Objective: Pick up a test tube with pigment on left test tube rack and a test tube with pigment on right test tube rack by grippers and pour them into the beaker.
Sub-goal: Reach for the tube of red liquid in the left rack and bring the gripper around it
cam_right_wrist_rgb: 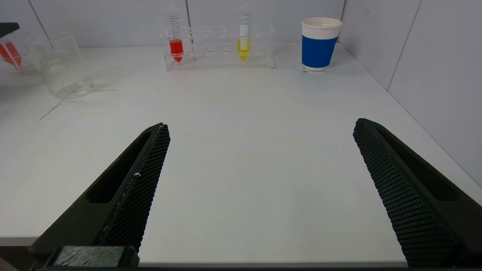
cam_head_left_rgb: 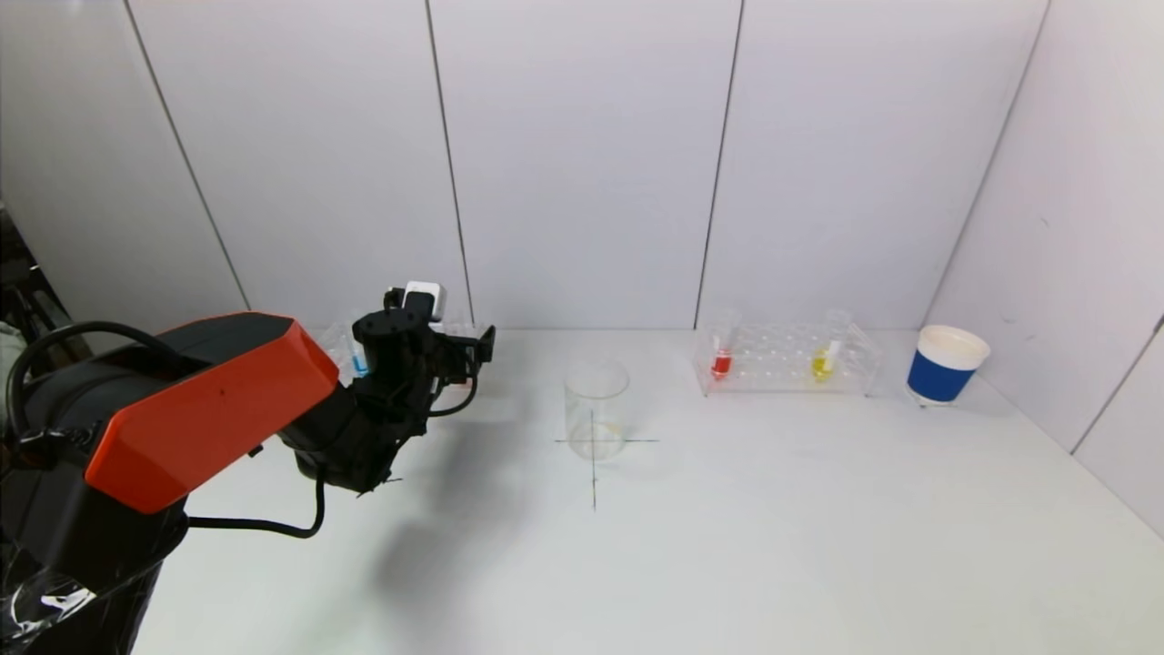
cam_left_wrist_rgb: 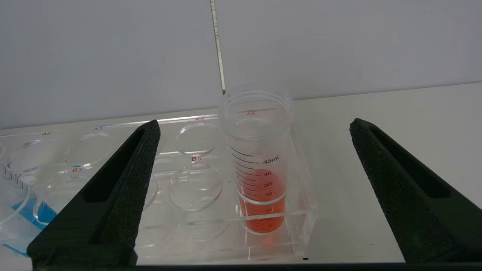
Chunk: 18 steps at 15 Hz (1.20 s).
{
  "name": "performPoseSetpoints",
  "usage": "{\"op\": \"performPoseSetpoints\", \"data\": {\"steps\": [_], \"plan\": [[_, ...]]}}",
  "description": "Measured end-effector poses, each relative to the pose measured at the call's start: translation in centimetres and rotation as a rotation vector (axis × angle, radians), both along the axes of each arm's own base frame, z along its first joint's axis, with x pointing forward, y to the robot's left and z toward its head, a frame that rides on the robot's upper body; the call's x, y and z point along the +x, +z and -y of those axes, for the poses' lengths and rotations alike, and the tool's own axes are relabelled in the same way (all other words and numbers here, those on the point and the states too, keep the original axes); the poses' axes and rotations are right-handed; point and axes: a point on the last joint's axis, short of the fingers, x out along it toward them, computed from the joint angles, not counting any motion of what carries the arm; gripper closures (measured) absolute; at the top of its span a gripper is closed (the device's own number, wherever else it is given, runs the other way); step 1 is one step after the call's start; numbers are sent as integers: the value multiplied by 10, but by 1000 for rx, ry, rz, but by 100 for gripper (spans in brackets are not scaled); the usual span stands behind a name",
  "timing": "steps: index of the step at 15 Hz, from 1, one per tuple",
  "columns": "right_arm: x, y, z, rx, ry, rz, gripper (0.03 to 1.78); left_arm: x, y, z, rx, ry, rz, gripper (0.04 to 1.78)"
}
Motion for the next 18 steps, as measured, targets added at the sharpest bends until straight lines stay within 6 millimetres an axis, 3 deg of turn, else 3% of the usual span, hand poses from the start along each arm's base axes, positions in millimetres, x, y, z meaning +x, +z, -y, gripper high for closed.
{"op": "performPoseSetpoints", "data": {"steps": [15, 18], "plan": [[0, 0, 0, 0, 0, 0, 4, 2, -2, 0, 1, 1, -5, 7], [0, 0, 0, 0, 0, 0, 4, 2, -2, 0, 1, 1, -5, 25]]}}
